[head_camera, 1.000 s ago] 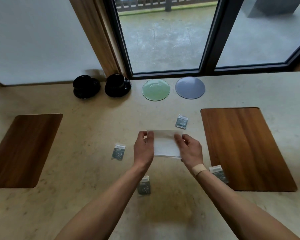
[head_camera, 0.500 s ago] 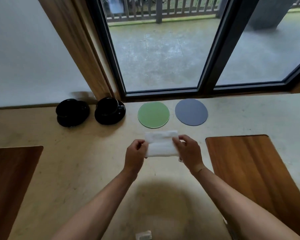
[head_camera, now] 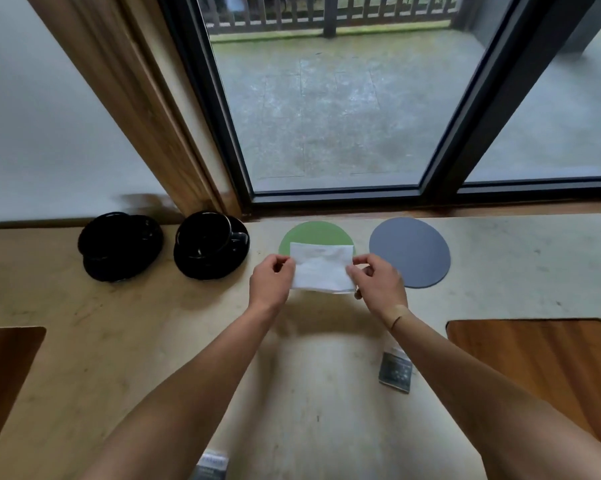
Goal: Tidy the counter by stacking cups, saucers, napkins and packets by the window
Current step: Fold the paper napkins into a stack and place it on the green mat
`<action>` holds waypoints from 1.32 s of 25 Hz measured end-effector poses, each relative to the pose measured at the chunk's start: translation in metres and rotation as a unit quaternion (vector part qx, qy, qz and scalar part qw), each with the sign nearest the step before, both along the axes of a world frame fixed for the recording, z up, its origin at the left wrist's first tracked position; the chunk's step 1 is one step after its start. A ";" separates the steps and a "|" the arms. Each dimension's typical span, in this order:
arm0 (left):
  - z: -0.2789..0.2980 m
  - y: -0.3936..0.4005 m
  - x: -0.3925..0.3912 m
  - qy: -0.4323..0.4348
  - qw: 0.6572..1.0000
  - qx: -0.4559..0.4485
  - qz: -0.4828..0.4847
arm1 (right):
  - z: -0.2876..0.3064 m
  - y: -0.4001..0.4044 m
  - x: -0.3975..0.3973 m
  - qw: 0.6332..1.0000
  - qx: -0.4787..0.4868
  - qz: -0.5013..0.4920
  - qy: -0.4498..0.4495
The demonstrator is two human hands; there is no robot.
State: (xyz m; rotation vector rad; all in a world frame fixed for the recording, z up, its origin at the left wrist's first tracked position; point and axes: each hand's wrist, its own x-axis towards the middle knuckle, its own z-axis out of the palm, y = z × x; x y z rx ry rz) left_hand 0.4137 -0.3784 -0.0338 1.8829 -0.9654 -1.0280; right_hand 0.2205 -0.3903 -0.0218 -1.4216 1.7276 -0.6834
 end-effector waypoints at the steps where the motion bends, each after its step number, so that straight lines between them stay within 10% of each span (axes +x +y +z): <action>1: -0.004 -0.009 0.002 -0.018 1.000 0.006 -0.004 | -0.005 -0.009 0.002 1.000 0.001 -0.001 0.009; 33: -0.026 -0.050 0.010 -0.177 0.984 0.024 0.008 | -0.038 -0.058 0.020 0.992 0.009 -0.050 0.116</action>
